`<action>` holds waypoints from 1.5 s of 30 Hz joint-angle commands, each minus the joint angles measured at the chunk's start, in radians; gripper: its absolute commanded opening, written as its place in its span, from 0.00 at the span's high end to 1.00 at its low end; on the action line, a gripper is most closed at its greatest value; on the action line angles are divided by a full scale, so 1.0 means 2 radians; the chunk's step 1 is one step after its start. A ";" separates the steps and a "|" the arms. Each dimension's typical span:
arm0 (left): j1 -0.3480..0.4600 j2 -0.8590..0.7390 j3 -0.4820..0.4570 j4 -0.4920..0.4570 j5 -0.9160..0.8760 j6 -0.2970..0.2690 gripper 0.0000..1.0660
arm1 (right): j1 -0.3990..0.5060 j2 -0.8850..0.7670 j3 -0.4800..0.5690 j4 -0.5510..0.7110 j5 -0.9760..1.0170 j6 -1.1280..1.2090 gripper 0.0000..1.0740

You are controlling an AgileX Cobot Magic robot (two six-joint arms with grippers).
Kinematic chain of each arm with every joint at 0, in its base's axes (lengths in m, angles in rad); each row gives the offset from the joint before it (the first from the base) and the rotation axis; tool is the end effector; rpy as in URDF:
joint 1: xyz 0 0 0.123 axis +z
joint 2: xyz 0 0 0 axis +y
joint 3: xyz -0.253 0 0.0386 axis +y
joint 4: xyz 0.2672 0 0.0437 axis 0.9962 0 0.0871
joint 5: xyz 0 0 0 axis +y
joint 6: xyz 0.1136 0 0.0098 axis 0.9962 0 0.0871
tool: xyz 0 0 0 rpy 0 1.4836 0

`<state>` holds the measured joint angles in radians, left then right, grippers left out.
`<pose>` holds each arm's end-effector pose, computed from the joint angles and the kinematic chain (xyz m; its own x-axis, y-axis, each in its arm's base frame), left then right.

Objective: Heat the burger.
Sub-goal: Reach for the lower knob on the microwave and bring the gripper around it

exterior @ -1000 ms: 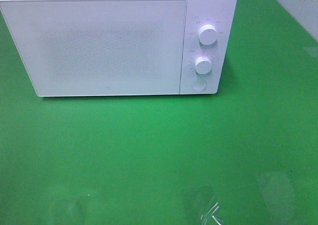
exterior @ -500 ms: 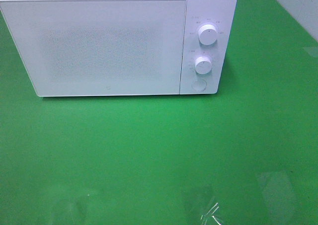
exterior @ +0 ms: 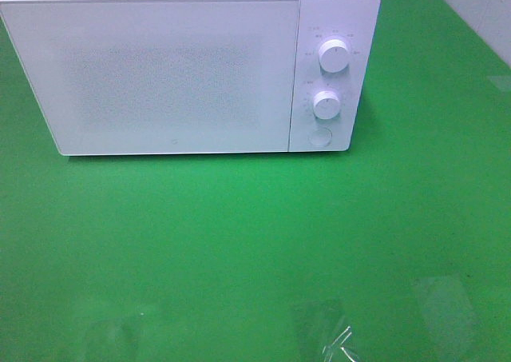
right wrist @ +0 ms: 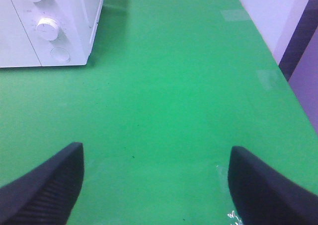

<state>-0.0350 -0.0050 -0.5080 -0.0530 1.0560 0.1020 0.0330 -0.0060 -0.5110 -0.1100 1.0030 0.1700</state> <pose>0.0602 -0.0074 0.2794 -0.4323 0.0909 -0.8971 0.1094 0.9928 0.0479 0.0625 -0.0085 0.2862 -0.3774 0.0976 -0.9209 0.0948 0.9933 0.0664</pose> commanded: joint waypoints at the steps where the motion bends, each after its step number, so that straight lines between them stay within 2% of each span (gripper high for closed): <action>1: 0.002 -0.014 0.003 -0.002 -0.007 0.001 0.06 | -0.004 -0.009 0.000 0.006 -0.002 -0.005 0.30; 9: 0.002 -0.014 0.003 -0.002 -0.007 0.001 0.06 | -0.004 0.017 -0.022 0.008 -0.079 -0.005 0.30; 11: 0.002 -0.014 0.003 -0.002 -0.007 0.001 0.06 | -0.004 0.044 -0.018 0.009 -0.140 -0.004 0.30; 20: 0.002 -0.014 0.003 0.004 -0.007 0.001 0.06 | -0.002 0.074 -0.014 0.009 -0.199 -0.004 0.30; 26: 0.002 -0.013 0.003 0.004 -0.007 0.001 0.06 | -0.002 0.092 0.012 0.001 -0.308 -0.005 0.30; 31: 0.002 -0.013 0.003 0.004 -0.007 0.001 0.06 | -0.002 0.109 0.023 0.001 -0.343 -0.005 0.30; 39: 0.002 -0.013 0.003 0.004 -0.007 0.001 0.06 | -0.002 0.214 0.049 0.006 -0.433 -0.005 0.30; 42: 0.002 -0.013 0.003 0.004 -0.007 0.001 0.06 | -0.002 0.228 0.052 0.006 -0.449 -0.005 0.30; 45: 0.002 -0.013 0.003 0.004 -0.007 0.001 0.06 | -0.002 0.281 0.059 0.006 -0.509 -0.005 0.30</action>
<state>-0.0350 -0.0050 -0.5080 -0.0460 1.0560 0.1020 0.0330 0.4930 -0.4000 -0.0950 0.0840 0.1700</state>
